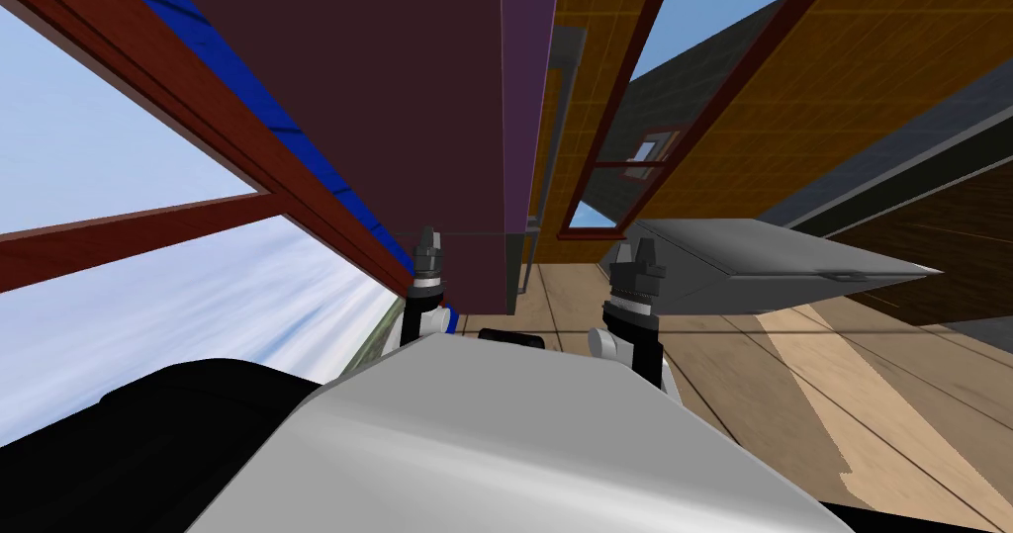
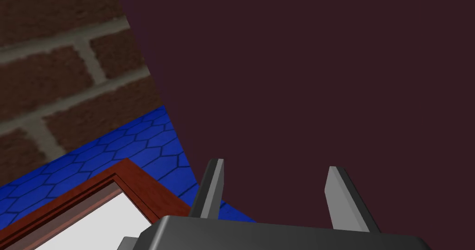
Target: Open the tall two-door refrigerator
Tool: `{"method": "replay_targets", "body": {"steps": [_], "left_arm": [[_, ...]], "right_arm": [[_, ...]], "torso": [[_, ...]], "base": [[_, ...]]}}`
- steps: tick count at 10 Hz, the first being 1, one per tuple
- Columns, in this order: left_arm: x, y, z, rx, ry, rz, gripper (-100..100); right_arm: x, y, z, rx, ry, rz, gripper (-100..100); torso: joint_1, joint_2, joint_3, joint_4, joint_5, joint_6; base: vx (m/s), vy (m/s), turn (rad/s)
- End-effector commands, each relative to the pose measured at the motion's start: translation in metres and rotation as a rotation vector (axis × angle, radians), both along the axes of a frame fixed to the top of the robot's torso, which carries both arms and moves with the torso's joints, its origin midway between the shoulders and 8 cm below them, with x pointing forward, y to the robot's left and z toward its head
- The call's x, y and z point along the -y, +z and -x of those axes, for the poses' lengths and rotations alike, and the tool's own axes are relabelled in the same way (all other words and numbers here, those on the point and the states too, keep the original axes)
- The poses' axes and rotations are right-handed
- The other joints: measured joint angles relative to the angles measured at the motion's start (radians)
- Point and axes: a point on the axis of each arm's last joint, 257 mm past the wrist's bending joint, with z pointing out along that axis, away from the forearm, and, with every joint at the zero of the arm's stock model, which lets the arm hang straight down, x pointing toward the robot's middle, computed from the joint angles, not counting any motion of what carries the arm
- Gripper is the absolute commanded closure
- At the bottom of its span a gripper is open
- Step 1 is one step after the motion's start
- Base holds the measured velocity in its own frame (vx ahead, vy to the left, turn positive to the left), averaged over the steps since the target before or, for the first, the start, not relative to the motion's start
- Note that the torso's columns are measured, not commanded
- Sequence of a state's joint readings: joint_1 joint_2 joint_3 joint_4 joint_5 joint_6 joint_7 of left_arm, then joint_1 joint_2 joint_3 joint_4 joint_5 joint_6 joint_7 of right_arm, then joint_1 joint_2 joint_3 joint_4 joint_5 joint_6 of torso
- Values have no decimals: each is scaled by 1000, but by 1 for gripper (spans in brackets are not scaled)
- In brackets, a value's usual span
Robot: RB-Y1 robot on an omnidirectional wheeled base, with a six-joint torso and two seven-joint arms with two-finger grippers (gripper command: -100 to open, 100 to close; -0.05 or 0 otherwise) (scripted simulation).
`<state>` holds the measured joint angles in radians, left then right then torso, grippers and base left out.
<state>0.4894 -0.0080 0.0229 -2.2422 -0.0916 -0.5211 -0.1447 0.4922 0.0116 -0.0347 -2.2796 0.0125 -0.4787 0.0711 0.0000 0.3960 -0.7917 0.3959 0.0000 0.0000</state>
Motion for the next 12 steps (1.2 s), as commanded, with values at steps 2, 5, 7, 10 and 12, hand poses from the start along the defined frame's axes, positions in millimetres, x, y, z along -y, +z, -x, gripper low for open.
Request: {"method": "replay_targets", "body": {"steps": [2, 5, 7, 10, 12], "left_arm": [[0, 0, 0, 0, 0, 0, 0], [4, 1, -4, -18, -28, -43, -100], [5, 4, -10, -35, -46, -66, -100], [3, 10, -20, -63, -63, -70, -100], [0, 16, -27, -81, -71, -57, -100]], "right_arm": [[0, 0, 0, 0, 0, 0, 0], [0, 0, 0, 0, 0, 0, 0], [0, 0, 0, -1, 0, 0, 0], [0, 0, 0, -1, 0, 0, 0], [0, 0, 0, -1, 0, 0, 0]], "torso": [[0, 148, -295, 148, 0, 0], [0, 329, -659, 328, 0, 0], [-1, 340, -684, 341, 0, 0], [-1, 342, -684, 342, 0, 0], [0, 341, -685, 342, 0, 0]], "base": [[0, 0, 0], [10, -15, 26], [25, -47, 64], [40, -80, 87], [55, -90, 114]]}}
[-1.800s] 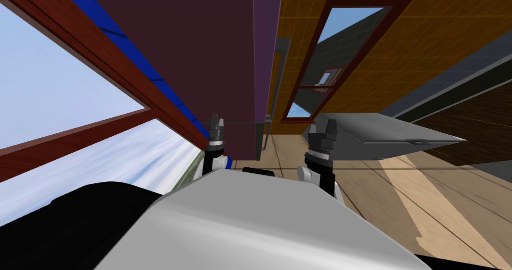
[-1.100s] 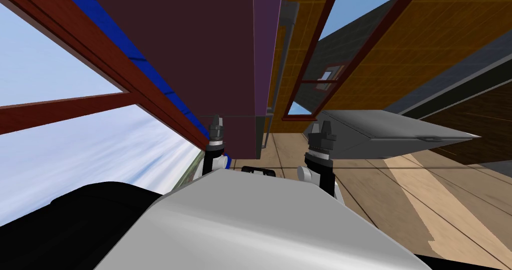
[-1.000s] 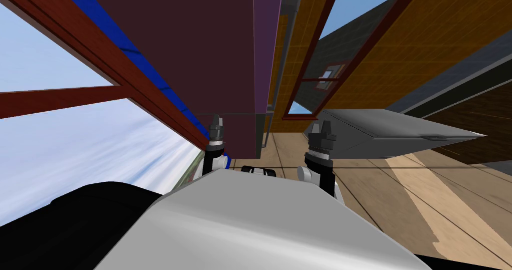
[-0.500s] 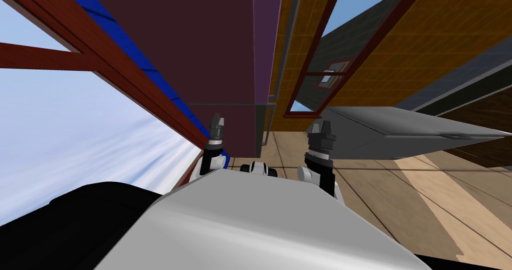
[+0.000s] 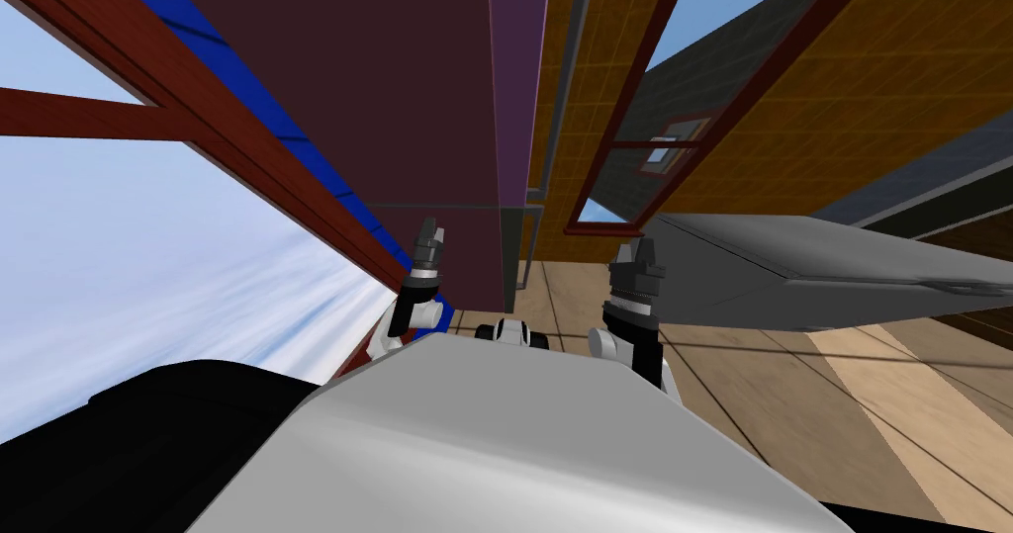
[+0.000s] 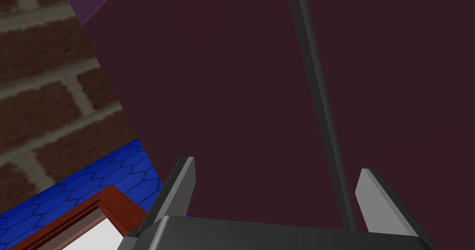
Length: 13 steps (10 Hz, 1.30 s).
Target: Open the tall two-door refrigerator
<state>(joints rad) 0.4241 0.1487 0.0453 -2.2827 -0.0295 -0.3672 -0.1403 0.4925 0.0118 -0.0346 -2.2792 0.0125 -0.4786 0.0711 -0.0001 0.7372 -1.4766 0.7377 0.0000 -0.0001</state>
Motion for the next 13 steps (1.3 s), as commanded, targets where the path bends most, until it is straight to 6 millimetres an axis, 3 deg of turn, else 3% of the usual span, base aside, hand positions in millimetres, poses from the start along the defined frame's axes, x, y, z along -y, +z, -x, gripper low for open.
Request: {"method": "replay_targets", "body": {"steps": [1, 13], "left_arm": [[-4, 8, -9, -23, -9, 19, -100], [-13, 22, -41, -132, -38, 132, -100]], "right_arm": [[0, 0, 0, 0, 0, 0, 0], [0, 0, 0, 0, 0, 0, 0]], "torso": [[0, 0, 0, 0, 0, 0], [1, 1, 1, 0, 0, 0]], "base": [[61, -117, 107], [31, -73, 84]]}}
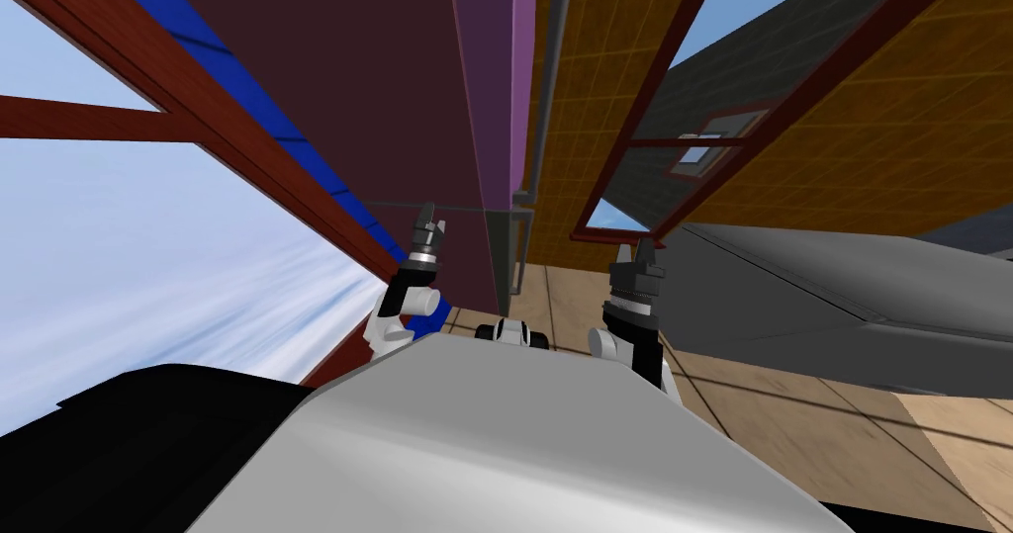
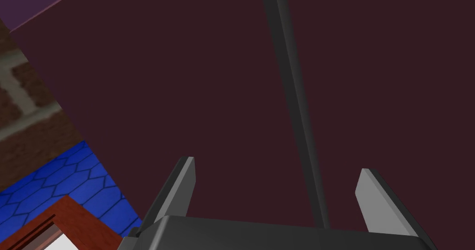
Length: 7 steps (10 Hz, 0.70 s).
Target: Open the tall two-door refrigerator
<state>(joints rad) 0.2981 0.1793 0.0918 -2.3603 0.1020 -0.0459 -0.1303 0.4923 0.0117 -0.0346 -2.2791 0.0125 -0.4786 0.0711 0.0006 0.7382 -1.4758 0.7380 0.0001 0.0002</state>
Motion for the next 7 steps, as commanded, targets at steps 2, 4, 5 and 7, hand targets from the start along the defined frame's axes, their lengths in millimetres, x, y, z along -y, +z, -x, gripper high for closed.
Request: {"method": "replay_targets", "body": {"steps": [2, 4, 5, 7], "left_arm": [[-2, 3, -11, -39, -14, 43, -100], [-2, 4, -15, -57, -23, 65, -100], [-2, 1, -17, -68, -22, 66, -100], [-2, 1, -22, -92, -31, 88, -100]], "right_arm": [[0, 0, 0, 0, 0, 0, 0], [0, 0, 0, 0, 0, 0, 0], [0, 0, 0, 0, 0, 0, 0], [0, 0, 0, 0, 0, 0, 0]], "torso": [[-1, -1, 0, 0, 0, 0], [-3, -3, -2, -1, -1, 3], [-6, -4, -3, -1, -2, 3], [-7, -5, -4, -1, -3, 5]], "base": [[31, -79, 80], [21, -77, 98], [19, -66, 69], [23, -67, 94]]}}
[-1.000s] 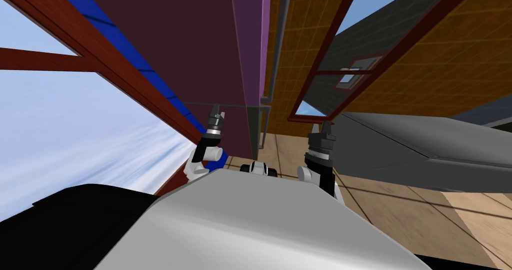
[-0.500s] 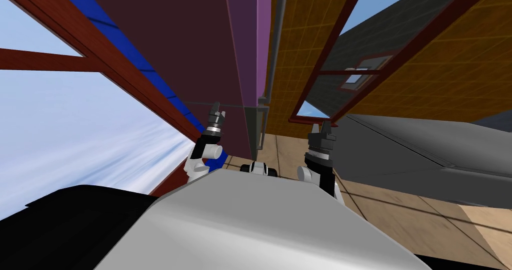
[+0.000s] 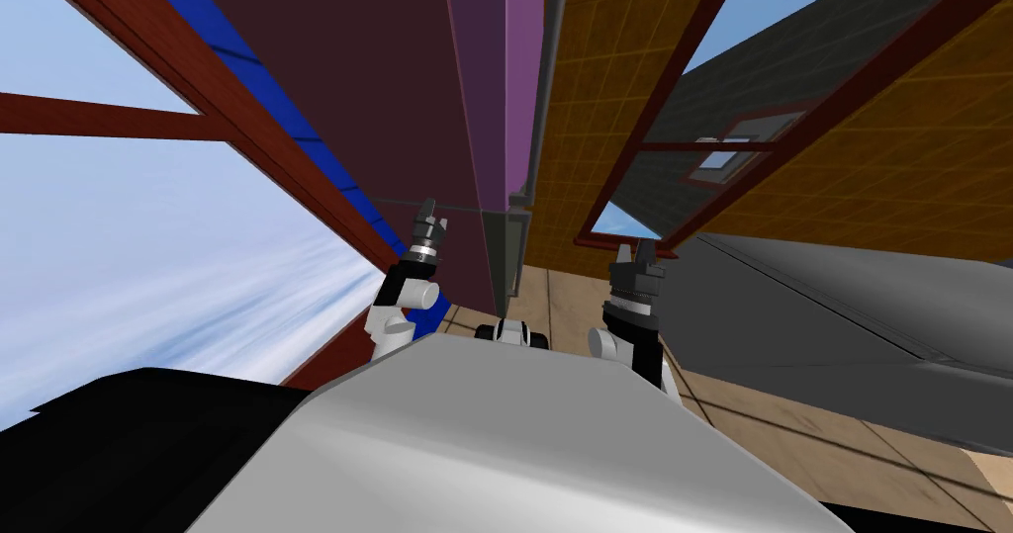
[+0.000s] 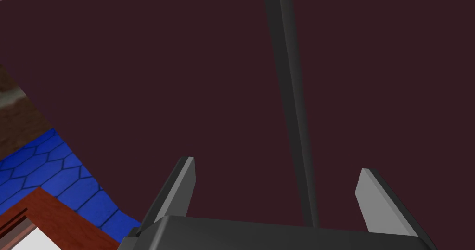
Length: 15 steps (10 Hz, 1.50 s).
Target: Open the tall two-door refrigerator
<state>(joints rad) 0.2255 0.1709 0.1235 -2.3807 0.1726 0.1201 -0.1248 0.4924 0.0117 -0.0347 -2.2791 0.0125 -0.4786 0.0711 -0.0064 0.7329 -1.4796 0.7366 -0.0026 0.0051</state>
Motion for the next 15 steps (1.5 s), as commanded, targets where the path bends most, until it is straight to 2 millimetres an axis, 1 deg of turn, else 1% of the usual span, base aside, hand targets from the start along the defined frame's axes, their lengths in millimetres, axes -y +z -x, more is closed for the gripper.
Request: {"method": "replay_targets", "body": {"steps": [1, 2, 3, 4, 5, 6, 7, 8, 12, 15], "left_arm": [[3, 0, -7, -32, -21, 35, -100], [3, -4, -9, -47, -21, 36, -100], [4, -1, -13, -58, -33, 57, -100], [4, -5, -14, -74, -33, 58, -100], [5, -3, -18, -83, -46, 79, -100], [5, -7, -19, -101, -46, 79, -100], [7, -4, -22, -106, -61, 99, -100], [7, -9, -24, -129, -60, 100, -100], [12, -10, -32, -168, -92, 137, -100], [15, -17, -38, -213, -108, 154, -100]], "right_arm": [[0, 0, 0, 0, 0, 0, 0], [0, 0, 0, 0, 0, 0, 0], [0, 0, 0, 0, 0, 0, 0], [0, 0, 0, 0, 0, 0, 0], [0, 0, 0, 0, 0, 0, 0], [0, 0, 0, 0, 0, 0, 0], [0, 0, 0, 0, 0, 0, 0], [0, 0, 0, 0, 0, 0, 0], [0, 0, 0, 0, 0, 0, 0], [0, 0, 0, 0, 0, 0, 0]], "torso": [[-1, -1, -1, -1, 0, 2], [-4, -3, -2, -1, -1, 2], [-4, -3, -2, -2, -1, 4], [-5, -5, -3, -2, -2, 5], [-6, -5, -3, -3, -1, 6], [-7, -6, -4, -3, -2, 6], [-6, -6, -4, -4, -1, 6], [-7, -7, -4, -4, -2, 6], [-10, -9, -6, -6, -2, 9], [-13, -11, -7, -6, -3, 11]], "base": [[26, -95, 116], [18, -83, 74], [32, -88, 113], [18, -76, 77], [6, -77, 118], [17, -77, 64], [16, -89, 123], [9, -70, 76], [13, -61, 75], [13, -79, 82]]}}
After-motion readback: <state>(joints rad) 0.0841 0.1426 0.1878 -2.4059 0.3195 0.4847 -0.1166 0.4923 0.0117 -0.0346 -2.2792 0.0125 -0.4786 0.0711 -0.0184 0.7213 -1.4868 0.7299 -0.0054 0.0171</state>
